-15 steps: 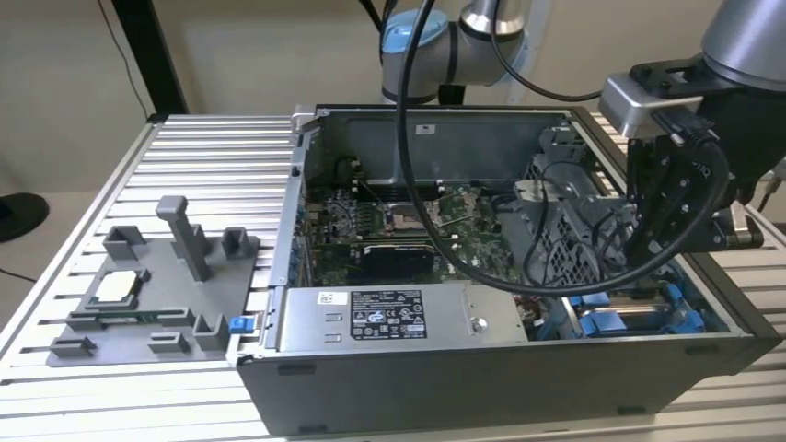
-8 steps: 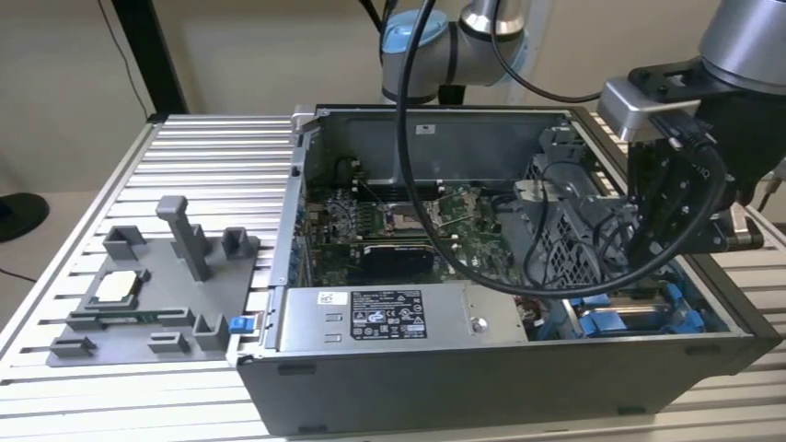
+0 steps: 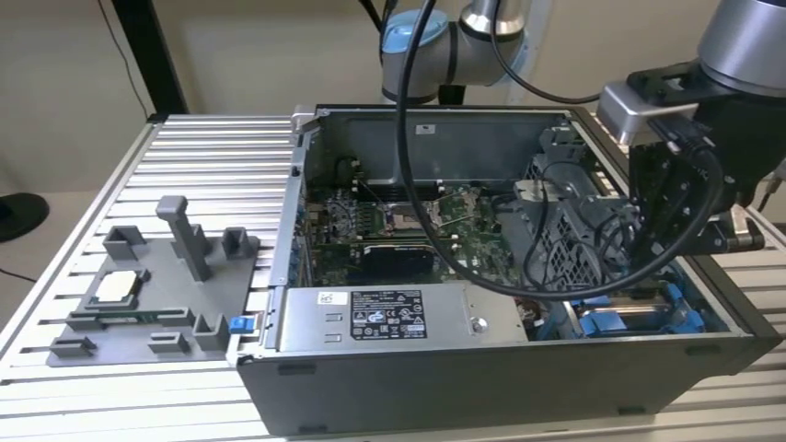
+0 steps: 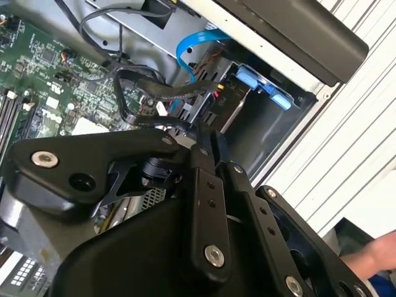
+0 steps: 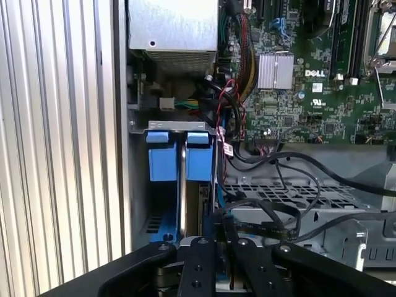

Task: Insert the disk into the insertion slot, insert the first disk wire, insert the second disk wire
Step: 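Insert the second disk wire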

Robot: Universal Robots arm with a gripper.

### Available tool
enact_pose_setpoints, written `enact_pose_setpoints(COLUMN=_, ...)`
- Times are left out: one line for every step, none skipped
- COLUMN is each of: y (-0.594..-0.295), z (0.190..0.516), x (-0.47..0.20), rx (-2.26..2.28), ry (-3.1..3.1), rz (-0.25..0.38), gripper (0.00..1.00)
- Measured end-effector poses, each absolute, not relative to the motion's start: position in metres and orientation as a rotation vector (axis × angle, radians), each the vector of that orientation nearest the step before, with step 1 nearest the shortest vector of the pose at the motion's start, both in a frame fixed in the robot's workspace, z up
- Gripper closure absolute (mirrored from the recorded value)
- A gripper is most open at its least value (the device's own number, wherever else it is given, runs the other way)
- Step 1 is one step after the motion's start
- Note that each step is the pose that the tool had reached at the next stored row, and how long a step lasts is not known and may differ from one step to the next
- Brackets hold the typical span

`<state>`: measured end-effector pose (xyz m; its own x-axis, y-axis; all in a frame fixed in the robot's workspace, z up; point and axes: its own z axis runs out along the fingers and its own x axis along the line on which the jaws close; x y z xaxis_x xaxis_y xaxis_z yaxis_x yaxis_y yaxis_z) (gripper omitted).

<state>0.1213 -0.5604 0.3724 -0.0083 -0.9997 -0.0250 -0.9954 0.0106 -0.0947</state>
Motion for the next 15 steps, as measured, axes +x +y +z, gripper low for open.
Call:
enact_pose_setpoints(y=-0.5605, z=0.3722, x=0.1213, rx=-2.149, ry=2.17, rz=-0.079, gripper=1.0)
enact_pose_setpoints(y=-0.5606, z=0.372, x=0.1213, rx=-2.148, ry=2.168, rz=-0.083, gripper=1.0)
enact_pose_setpoints(y=-0.5608, z=0.3716, x=0.1213, rx=-2.146, ry=2.166, rz=-0.086, gripper=1.0)
enact_pose_setpoints(y=-0.561, z=0.3712, x=0.1213, rx=-2.145, ry=2.165, rz=-0.089, gripper=1.0)
enact_pose_setpoints(y=-0.5612, z=0.3707, x=0.1212, rx=-2.143, ry=2.163, rz=-0.093, gripper=1.0)
enact_pose_setpoints(y=-0.5614, z=0.3704, x=0.1212, rx=-2.141, ry=2.161, rz=-0.097, gripper=1.0)
enact_pose_setpoints(y=-0.5617, z=0.3699, x=0.1212, rx=-2.139, ry=2.159, rz=-0.1, gripper=1.0)
enact_pose_setpoints(y=-0.5619, z=0.3693, x=0.1212, rx=-2.138, ry=2.157, rz=-0.103, gripper=1.0)
enact_pose_setpoints(y=-0.562, z=0.3686, x=0.1211, rx=-2.135, ry=2.155, rz=-0.108, gripper=1.0)
enact_pose_setpoints(y=-0.562, z=0.3682, x=0.1211, rx=-2.132, ry=2.152, rz=-0.115, gripper=1.0)
enact_pose_setpoints(y=-0.562, z=0.3676, x=0.121, rx=-2.13, ry=2.149, rz=-0.119, gripper=1.0)
enact_pose_setpoints(y=-0.562, z=0.3672, x=0.1209, rx=-2.13, ry=2.149, rz=-0.119, gripper=1.0)
enact_pose_setpoints(y=-0.562, z=0.367, x=0.1209, rx=-2.13, ry=2.149, rz=-0.12, gripper=1.0)
enact_pose_setpoints(y=-0.5621, z=0.367, x=0.1209, rx=-2.13, ry=2.15, rz=-0.12, gripper=1.0)
enact_pose_setpoints(y=-0.5621, z=0.3668, x=0.1209, rx=-2.132, ry=2.151, rz=-0.119, gripper=1.0)
